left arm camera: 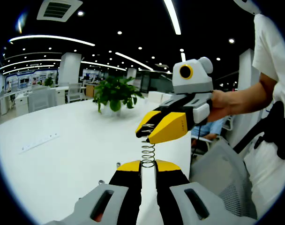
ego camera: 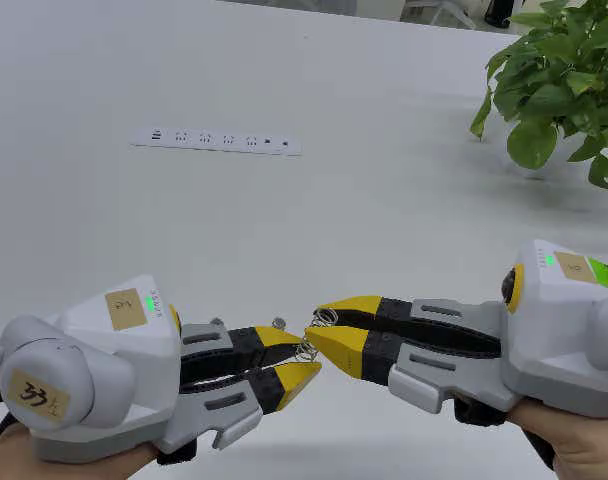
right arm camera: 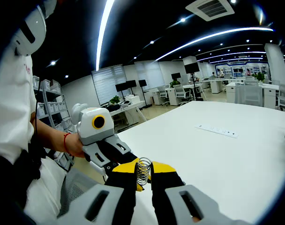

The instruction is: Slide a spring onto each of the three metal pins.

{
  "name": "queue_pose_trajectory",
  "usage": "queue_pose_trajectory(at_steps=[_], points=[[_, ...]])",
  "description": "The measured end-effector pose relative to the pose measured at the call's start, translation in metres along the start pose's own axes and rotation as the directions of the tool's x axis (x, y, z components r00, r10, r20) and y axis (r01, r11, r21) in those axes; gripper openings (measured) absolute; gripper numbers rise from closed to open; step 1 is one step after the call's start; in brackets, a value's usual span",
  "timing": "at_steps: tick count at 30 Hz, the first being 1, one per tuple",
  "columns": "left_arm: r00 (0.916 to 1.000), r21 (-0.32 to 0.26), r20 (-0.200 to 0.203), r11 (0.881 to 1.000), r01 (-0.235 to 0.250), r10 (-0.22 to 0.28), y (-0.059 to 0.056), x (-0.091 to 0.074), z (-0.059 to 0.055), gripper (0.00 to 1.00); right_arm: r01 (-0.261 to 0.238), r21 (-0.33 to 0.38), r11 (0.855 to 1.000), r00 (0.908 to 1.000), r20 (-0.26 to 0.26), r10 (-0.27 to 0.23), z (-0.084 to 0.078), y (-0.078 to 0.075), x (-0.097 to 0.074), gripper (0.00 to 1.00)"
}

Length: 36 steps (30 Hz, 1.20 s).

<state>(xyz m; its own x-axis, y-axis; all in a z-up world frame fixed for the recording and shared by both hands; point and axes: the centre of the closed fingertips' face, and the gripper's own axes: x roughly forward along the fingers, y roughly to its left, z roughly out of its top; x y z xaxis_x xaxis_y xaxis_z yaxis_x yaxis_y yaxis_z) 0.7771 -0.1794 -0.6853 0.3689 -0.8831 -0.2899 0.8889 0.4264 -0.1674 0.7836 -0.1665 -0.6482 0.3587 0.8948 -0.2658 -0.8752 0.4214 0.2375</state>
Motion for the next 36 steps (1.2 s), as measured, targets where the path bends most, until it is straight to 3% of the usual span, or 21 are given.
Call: queue_pose_trajectory(at_steps=[13, 16, 19, 21, 24, 26, 27, 29, 30, 33, 34, 36], points=[[0.9999, -0.001, 0.005, 1.000, 0.011, -0.011, -0.002, 0.000, 0.000, 0.10, -0.026, -0.018, 1.000, 0.9989, -0.040, 0.025, -0.002, 0.002, -0.001, 0.18], [0.9999, 0.003, 0.004, 1.000, 0.015, -0.015, -0.002, 0.001, 0.000, 0.10, -0.058, -0.042, 0.997, 0.9951, -0.082, 0.055, -0.002, 0.003, -0.004, 0.20], [0.9998, 0.008, 0.002, 1.000, 0.019, -0.019, -0.003, 0.000, 0.000, 0.10, -0.126, -0.109, 0.986, 0.9795, -0.171, 0.106, -0.002, 0.004, -0.010, 0.23], [0.9997, 0.007, 0.004, 1.000, 0.022, -0.022, -0.003, 0.000, 0.001, 0.10, -0.173, -0.162, 0.972, 0.9604, -0.246, 0.130, -0.001, 0.004, -0.013, 0.25], [0.9997, 0.011, 0.004, 1.000, 0.024, -0.024, -0.004, 0.000, 0.000, 0.10, -0.249, -0.234, 0.940, 0.9232, -0.351, 0.157, -0.001, 0.004, -0.015, 0.28], [0.9996, 0.013, 0.005, 1.000, 0.027, -0.027, -0.004, 0.000, 0.000, 0.10, -0.317, -0.276, 0.907, 0.8845, -0.431, 0.178, -0.003, 0.007, -0.016, 0.30], [0.9995, 0.015, 0.005, 0.999, 0.030, -0.030, -0.005, 0.000, 0.000, 0.10, -0.356, -0.304, 0.884, 0.8594, -0.478, 0.182, -0.005, 0.008, -0.015, 0.30], [0.9995, 0.021, 0.003, 0.999, 0.032, -0.032, -0.006, 0.000, -0.001, 0.10, -0.399, -0.336, 0.853, 0.8299, -0.528, 0.181, -0.006, 0.008, -0.014, 0.30], [0.9995, 0.024, 0.001, 0.999, 0.033, -0.033, -0.006, 0.000, -0.001, 0.10, -0.429, -0.341, 0.836, 0.8100, -0.555, 0.190, -0.007, 0.010, -0.012, 0.30], [0.9994, 0.028, 0.001, 0.999, 0.036, -0.036, -0.007, 0.000, -0.002, 0.10, -0.488, -0.342, 0.803, 0.7697, -0.603, 0.211, -0.008, 0.016, -0.006, 0.29], [0.9993, 0.030, 0.001, 0.999, 0.037, -0.037, -0.007, -0.001, -0.002, 0.10, -0.515, -0.350, 0.782, 0.7484, -0.629, 0.212, -0.010, 0.017, -0.005, 0.28], [0.9993, 0.031, 0.000, 0.999, 0.037, -0.037, -0.007, -0.001, -0.003, 0.10, -0.547, -0.360, 0.756, 0.7207, -0.662, 0.206, -0.013, 0.018, -0.004, 0.28]])
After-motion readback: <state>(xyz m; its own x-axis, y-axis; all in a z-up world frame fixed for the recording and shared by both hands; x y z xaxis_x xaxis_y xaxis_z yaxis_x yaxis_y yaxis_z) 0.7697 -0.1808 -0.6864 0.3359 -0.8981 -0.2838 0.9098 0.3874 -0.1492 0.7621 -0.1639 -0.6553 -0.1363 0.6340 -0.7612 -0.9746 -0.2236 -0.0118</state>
